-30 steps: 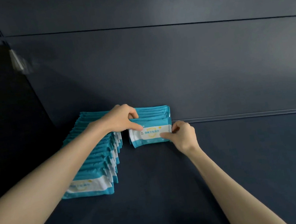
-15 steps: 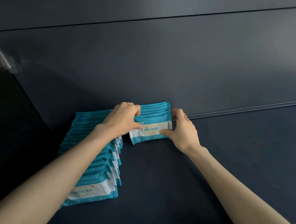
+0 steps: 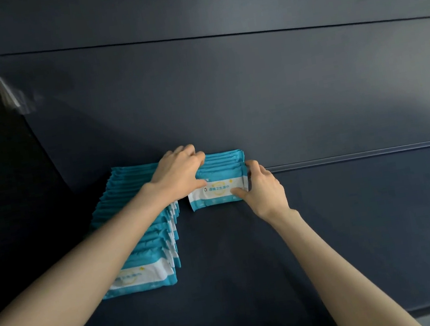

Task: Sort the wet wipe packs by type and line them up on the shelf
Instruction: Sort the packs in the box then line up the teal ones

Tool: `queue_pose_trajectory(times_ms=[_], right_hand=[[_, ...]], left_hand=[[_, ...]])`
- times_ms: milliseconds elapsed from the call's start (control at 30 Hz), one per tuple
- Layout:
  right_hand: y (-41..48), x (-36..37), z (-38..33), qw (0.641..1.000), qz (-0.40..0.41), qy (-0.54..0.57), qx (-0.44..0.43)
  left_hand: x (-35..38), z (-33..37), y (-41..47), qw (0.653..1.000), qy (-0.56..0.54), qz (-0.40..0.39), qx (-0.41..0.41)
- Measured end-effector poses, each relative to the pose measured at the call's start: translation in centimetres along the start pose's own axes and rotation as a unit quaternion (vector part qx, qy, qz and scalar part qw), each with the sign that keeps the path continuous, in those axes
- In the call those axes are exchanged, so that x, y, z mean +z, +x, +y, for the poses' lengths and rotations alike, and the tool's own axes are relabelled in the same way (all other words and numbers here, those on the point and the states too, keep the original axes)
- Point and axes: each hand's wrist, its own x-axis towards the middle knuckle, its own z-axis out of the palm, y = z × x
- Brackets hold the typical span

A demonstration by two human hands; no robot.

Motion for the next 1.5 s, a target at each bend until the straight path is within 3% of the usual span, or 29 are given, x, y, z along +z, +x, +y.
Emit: queue_pose_trajectory(times_ms=[300, 533, 667, 833, 1133, 1267, 1500], right_hand=[[-4.8, -5.4, -0.3, 0.994, 0.105, -0.008, 0.0], [-12.7, -9.8, 4.2, 0.972, 0.235, -0.016, 0.004], [-19.7, -11.8, 8.8, 0.959, 0.28, -0.03, 0.035], [-31.7, -13.8, 15.2, 0.962, 0.24, -0.065, 0.114], [-50.9, -13.3, 24.1, 0.935, 0.167, -0.113, 0.291], [-54.9, -13.4, 26.6, 0.912, 0.159, -0.109, 0.363], [-55.4, -14.9, 32.1, 0.872, 0.183, -0.096, 0.444]], left_hand=[[-2.3, 3.6, -2.4, 0.987, -0.128, 0.093, 0.002], [-2.6, 12.4, -5.6, 0.964, -0.19, 0.164, 0.088], [-1.7, 19.7, -8.5, 0.95, -0.232, 0.162, 0.133], [1.4, 31.0, -14.5, 0.925, -0.317, 0.116, 0.172], [7.7, 47.7, -24.4, 0.892, -0.373, -0.075, 0.245], [9.7, 52.0, -25.8, 0.884, -0.345, -0.147, 0.279], [12.1, 58.5, -21.7, 0.855, -0.346, -0.201, 0.329]])
